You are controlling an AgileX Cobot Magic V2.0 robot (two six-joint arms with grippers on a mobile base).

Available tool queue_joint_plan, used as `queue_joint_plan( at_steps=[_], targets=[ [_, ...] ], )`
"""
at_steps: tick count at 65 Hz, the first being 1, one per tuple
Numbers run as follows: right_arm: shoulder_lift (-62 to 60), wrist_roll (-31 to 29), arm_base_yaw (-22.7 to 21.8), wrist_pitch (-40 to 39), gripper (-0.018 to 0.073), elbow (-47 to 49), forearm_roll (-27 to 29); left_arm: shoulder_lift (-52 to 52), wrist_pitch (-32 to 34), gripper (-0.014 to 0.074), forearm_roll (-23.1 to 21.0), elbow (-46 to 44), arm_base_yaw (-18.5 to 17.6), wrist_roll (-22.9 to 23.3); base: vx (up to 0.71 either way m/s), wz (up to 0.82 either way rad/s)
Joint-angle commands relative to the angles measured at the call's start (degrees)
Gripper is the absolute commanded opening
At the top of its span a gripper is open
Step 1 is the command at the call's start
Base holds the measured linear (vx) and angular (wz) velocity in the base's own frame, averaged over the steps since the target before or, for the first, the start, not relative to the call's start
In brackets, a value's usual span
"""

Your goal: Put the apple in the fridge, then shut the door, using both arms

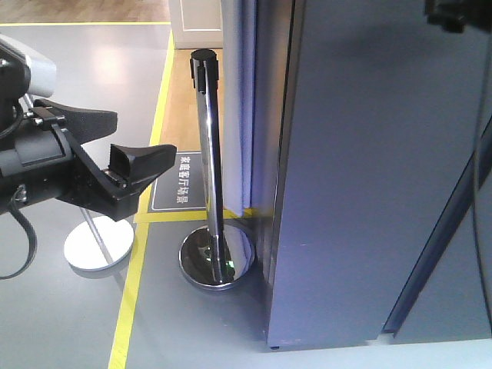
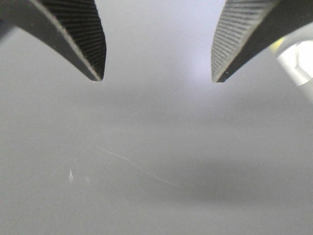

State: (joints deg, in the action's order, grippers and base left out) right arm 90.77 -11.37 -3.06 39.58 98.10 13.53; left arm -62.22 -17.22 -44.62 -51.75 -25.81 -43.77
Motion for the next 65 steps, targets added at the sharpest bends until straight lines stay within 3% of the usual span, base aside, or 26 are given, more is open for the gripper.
queue_joint_plan(
  at_steps=[1,16,29,43,65],
  targets=[
    [-7.8,-4.3,0.0,-1.6,0.0453,-2.4,4.0,0.9,2.6,0.0594,-1.4,-1.5,-0.1,0.2,0.0,0.0],
    [-27.9,-6.5,0.0,-12.7,0.0453,-24.2,8.4,0.9,2.6,0.0594,-1.4,-1.5,-0.1,0.2,0.0,0.0],
    [-41.1,-5.3,0.0,-11.0,0.0453,-35.6,8.4,0.9,2.6,0.0594,-1.4,-1.5,-0.1,0.2,0.0,0.0],
    [-48.2,-5.4,0.0,-11.4,0.0453,-41.6,7.8,0.9,2.6,0.0594,-1.4,-1.5,-0.1,0.2,0.0,0.01],
    [-48.7,-6.3,0.0,-11.7,0.0453,-41.7,7.8,0.9,2.6,0.0594,-1.4,-1.5,-0.1,0.2,0.0,0.0]
  ],
)
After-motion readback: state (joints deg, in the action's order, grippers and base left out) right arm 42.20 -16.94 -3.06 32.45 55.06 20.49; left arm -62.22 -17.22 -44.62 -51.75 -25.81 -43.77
